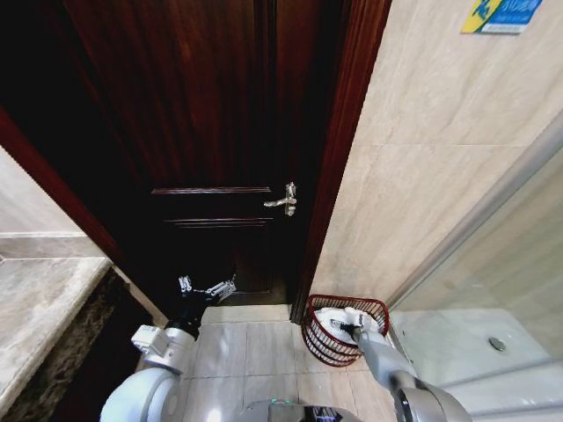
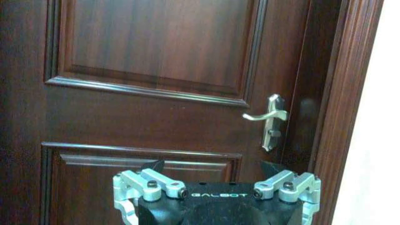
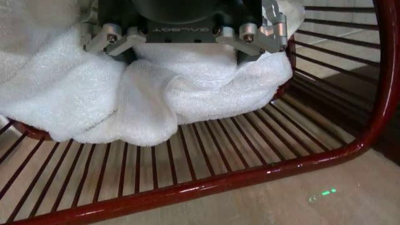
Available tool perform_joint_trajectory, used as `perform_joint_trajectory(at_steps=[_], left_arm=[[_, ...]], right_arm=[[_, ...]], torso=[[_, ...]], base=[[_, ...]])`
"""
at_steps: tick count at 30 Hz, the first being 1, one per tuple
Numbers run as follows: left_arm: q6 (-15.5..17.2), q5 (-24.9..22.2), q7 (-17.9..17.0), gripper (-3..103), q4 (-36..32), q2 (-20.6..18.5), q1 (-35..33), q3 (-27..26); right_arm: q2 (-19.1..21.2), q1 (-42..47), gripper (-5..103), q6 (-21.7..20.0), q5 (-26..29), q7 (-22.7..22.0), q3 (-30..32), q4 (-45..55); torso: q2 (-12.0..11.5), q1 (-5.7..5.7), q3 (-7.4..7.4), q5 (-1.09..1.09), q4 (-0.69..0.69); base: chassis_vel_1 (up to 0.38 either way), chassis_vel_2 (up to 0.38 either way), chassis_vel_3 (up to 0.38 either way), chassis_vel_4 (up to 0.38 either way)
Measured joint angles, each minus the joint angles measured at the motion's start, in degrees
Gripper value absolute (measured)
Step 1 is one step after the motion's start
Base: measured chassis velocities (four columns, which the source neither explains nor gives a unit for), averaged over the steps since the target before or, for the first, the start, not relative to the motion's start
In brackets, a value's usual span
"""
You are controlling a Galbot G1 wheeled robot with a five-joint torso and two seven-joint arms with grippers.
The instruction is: Discard the used towel into the hamper.
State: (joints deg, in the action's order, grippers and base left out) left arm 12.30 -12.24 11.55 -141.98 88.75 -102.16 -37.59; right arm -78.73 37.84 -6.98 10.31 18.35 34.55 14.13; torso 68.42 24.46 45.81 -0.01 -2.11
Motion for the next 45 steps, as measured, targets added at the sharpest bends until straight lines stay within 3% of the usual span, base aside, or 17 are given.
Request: perform_joint_trajectory(at_steps=[6,10,13,14,18,19,21,24,26,28,31,37,45], left_arm=[[0.0,0.0,0.0,100,0.0,0.0,0.0,0.0],[0.0,0.0,0.0,100,0.0,0.0,0.0,0.0],[0.0,0.0,0.0,100,0.0,0.0,0.0,0.0],[0.0,0.0,0.0,100,0.0,0.0,0.0,0.0],[0.0,0.0,0.0,100,0.0,0.0,0.0,0.0],[0.0,0.0,0.0,100,0.0,0.0,0.0,0.0],[0.0,0.0,0.0,100,0.0,0.0,0.0,0.0],[0.0,0.0,0.0,100,0.0,0.0,0.0,0.0],[0.0,0.0,0.0,100,0.0,0.0,0.0,0.0],[0.0,0.0,0.0,100,0.0,0.0,0.0,0.0],[0.0,0.0,0.0,100,0.0,0.0,0.0,0.0],[0.0,0.0,0.0,100,0.0,0.0,0.0,0.0],[0.0,0.0,0.0,100,0.0,0.0,0.0,0.0]], right_arm=[[0.7,2.5,100,0.0,1.0,2.6,-1.6,6.2],[2.0,6.9,100,4.9,-0.6,5.4,-2.3,12.3],[3.6,15.2,100,5.1,-1.9,5.6,-2.3,26.0],[3.6,15.2,100,5.1,-1.9,5.6,-2.3,26.0],[5.6,27.8,100,0.9,-0.4,2.3,-1.6,48.6],[5.6,27.8,100,0.9,-0.4,2.3,-1.6,48.6],[5.7,36.0,100,0.9,1.0,-0.9,-0.4,60.9],[5.0,41.1,100,3.5,0.9,-3.4,0.5,68.3],[3.0,47.5,100,7.2,0.4,-7.4,1.6,78.8],[2.7,48.2,100,7.5,0.4,-7.9,1.8,79.9],[-1.7,54.7,100,11.8,-1.9,-10.9,3.4,91.4],[-6.6,62.4,100,14.9,-6.0,-12.9,3.5,105.0],[-9.4,66.5,100,17.2,-10.2,-13.3,1.6,112.5]], torso=[[0.0,0.01,0.02,0.04,0.0],[0.0,0.01,0.02,0.05,0.0],[0.0,0.01,0.02,0.06,0.0],[0.0,0.01,0.02,0.06,0.0],[0.0,0.01,0.01,0.02,-0.01],[0.0,0.01,0.01,0.02,-0.01],[0.0,0.01,0.01,0.01,0.01],[0.0,0.01,0.01,0.01,0.02],[0.0,0.0,0.0,0.0,0.0],[0.0,0.0,0.0,0.01,0.0],[0.0,0.0,0.01,0.0,0.0],[0.0,0.0,0.01,0.01,0.0],[0.0,0.01,0.01,0.01,-0.01]], base=[[0.0,0.0,0.0,0.0],[0.0,0.0,0.0,0.0],[0.0,0.0,0.0,0.0],[0.0,0.0,0.0,0.0],[0.0,0.0,0.0,0.0],[0.0,0.0,0.0,0.0],[0.0,0.0,0.0,0.0],[0.0,0.0,0.0,0.0],[0.0,0.0,0.0,0.0],[0.0,0.0,0.0,0.0],[0.0,0.0,0.0,0.0],[0.0,0.0,0.0,0.0],[0.0,0.0,0.0,0.0]])
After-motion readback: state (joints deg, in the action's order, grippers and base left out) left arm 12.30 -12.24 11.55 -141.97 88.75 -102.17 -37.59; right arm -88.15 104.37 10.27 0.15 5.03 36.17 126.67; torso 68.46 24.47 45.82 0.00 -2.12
